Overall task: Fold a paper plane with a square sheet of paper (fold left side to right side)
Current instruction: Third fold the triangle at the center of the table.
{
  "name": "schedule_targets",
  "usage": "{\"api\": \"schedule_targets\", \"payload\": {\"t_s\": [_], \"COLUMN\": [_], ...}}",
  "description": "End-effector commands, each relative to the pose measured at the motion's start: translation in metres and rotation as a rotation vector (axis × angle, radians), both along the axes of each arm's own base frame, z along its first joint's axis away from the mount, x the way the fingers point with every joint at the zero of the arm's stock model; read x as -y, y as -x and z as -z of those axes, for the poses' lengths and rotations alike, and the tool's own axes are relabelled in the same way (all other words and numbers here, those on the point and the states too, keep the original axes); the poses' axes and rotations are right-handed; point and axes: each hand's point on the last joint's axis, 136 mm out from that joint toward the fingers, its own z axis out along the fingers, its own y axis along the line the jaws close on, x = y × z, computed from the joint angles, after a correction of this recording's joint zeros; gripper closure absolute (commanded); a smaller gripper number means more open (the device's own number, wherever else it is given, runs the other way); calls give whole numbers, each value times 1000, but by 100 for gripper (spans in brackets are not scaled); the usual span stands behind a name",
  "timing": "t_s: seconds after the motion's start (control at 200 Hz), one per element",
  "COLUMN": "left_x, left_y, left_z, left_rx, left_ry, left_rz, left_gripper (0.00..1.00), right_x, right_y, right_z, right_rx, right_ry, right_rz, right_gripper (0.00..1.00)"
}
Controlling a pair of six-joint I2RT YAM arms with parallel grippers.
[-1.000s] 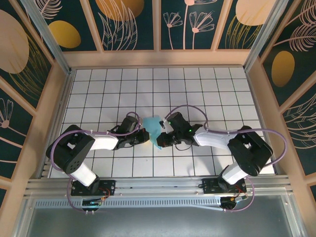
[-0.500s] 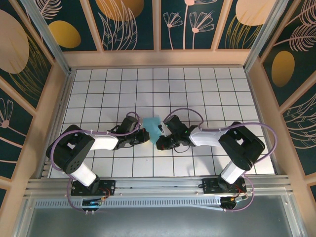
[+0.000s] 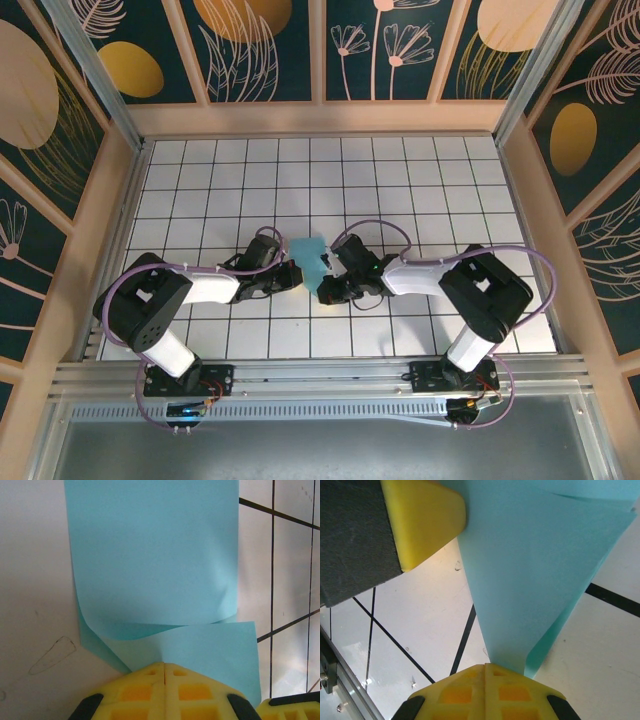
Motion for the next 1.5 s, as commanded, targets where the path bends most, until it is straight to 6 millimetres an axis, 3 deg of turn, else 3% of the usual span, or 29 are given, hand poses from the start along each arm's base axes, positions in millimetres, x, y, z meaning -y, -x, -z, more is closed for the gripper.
{"api": "schedule_targets", "payload": {"t_s": [0.0,0.53,0.941,1.106,1.341,1.491], "left_x": [-27,-29,-32,-31,-29,-28], "left_y": [14,13,13,12,11,10], "left_z": [32,33,34,32,31,30], "left_rx": [-80,-83,-83,-81,-77,-74], "left_ry": [-144,-156,-165,-158,-152,-148], "left_rz": [-42,-50,-60,-60,-58,-58], "left_gripper": [100,100,100,100,100,100], "right_x": [1,12,26,25,7,-9], "right_y": [0,6,25,23,5,-7], "right_z": [4,16,14,-3,-53,-56], "right_rx": [-15,-51,-87,-60,21,30], "right_ry": [28,81,112,102,-56,-123], "right_rz": [11,21,-16,-33,-34,-20], "right_gripper": [100,100,100,100,100,100]}}
